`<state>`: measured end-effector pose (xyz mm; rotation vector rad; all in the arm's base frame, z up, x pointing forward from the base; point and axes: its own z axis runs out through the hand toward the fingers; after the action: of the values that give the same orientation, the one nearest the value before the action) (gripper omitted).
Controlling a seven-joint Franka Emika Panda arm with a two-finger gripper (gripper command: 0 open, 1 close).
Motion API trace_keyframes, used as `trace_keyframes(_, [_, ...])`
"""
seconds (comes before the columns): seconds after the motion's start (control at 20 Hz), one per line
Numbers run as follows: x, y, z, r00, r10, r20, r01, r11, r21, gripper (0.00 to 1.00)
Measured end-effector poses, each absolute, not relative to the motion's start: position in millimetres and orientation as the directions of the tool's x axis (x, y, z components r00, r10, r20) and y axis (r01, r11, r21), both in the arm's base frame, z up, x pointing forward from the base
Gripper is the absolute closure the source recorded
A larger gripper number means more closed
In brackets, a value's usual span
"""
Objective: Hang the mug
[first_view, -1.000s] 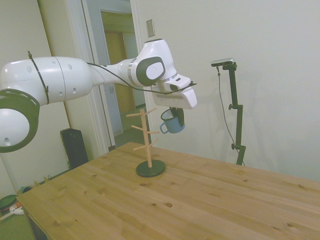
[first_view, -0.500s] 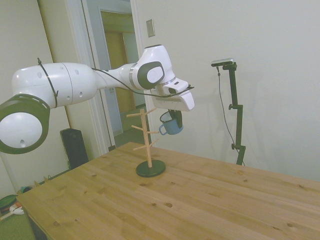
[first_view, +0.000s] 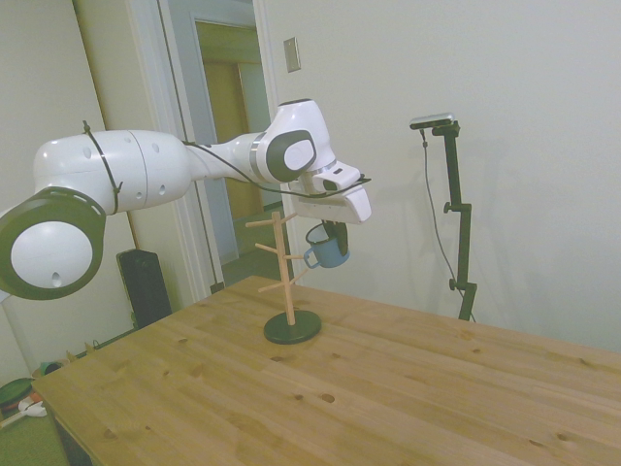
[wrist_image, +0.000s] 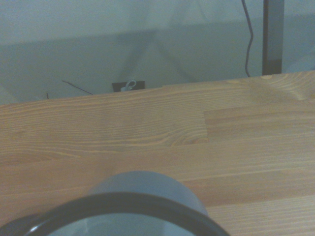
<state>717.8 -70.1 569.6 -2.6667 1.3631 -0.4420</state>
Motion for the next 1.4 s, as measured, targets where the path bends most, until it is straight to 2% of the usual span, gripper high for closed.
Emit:
trace_keyframes(1.0, [737, -28, 547, 0.561, -0.804, 0.195, -0.772, -0.594, -0.228, 1.0])
trace_keyframes(1.05, [737, -27, 545, 0.559, -0.806, 0.193, -0.774, -0.591, -0.227, 0.0])
trace_keyframes(1.4, [738, -30, 544, 0.551, -0.812, 0.191, -0.781, -0.583, -0.225, 0.0])
